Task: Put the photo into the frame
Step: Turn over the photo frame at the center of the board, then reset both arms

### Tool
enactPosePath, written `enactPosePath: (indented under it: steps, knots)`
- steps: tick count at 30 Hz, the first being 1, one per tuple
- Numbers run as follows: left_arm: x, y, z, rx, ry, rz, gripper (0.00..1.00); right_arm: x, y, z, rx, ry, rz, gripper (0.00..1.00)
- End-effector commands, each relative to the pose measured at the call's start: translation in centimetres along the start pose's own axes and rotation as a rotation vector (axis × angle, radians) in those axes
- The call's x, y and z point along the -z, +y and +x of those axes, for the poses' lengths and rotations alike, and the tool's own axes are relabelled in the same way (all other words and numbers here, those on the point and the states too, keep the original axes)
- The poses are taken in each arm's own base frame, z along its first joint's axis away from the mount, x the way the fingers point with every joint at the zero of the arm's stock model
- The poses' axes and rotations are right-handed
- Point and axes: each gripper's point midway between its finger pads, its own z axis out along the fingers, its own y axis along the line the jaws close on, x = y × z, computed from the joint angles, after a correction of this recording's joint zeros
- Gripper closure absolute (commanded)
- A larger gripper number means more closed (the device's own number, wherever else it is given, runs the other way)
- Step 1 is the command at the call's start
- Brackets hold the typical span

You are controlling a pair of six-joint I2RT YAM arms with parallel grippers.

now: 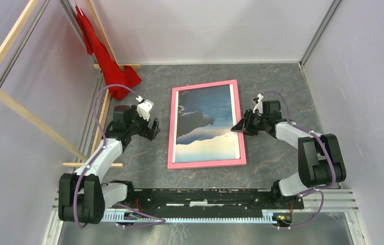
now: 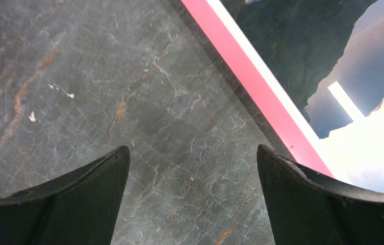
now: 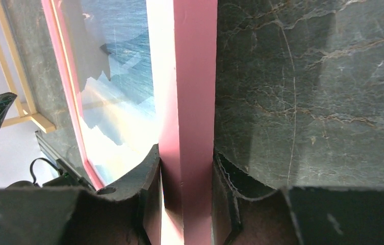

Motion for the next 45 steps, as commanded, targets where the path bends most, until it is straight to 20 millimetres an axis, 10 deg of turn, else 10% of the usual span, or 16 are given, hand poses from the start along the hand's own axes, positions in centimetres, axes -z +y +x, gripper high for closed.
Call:
enactPosePath:
  steps: [1,11,16,21,25,34,45]
  knots:
    - [-0.7,1.3,-0.5,-0.005,-0.085,-0.072,0.00,-0.6,-5.1,-1.2,0.126,-0.100,0.250,0.67]
    - [-2.3,3.8,-0.9,0.114,-0.247,-0.180,0.00,0.9,-9.8,-2.5,0.162,-0.171,0.526,0.02]
    - [-2.5,5.2,-1.0,0.131,-0.316,-0.263,0.00,4.9,-10.6,-5.8,0.167,-0.354,0.705,0.02]
    - [-3.4,6.2,-0.7,0.138,-0.353,-0.297,0.00,13.7,-11.3,-9.0,0.107,-0.795,0.916,0.02]
    - [-3.5,7.3,-1.1,0.127,-0.408,-0.342,0.00,18.2,-12.8,-8.3,0.085,-1.049,1.017,0.02]
    - [-1.1,6.5,0.0,0.120,-0.546,-0.393,0.00,17.7,-15.3,-6.2,0.129,-1.082,1.037,0.02]
    - [-2.2,7.5,0.1,0.163,-0.502,-0.402,0.00,17.4,-12.3,-8.4,0.375,-1.187,0.886,0.02]
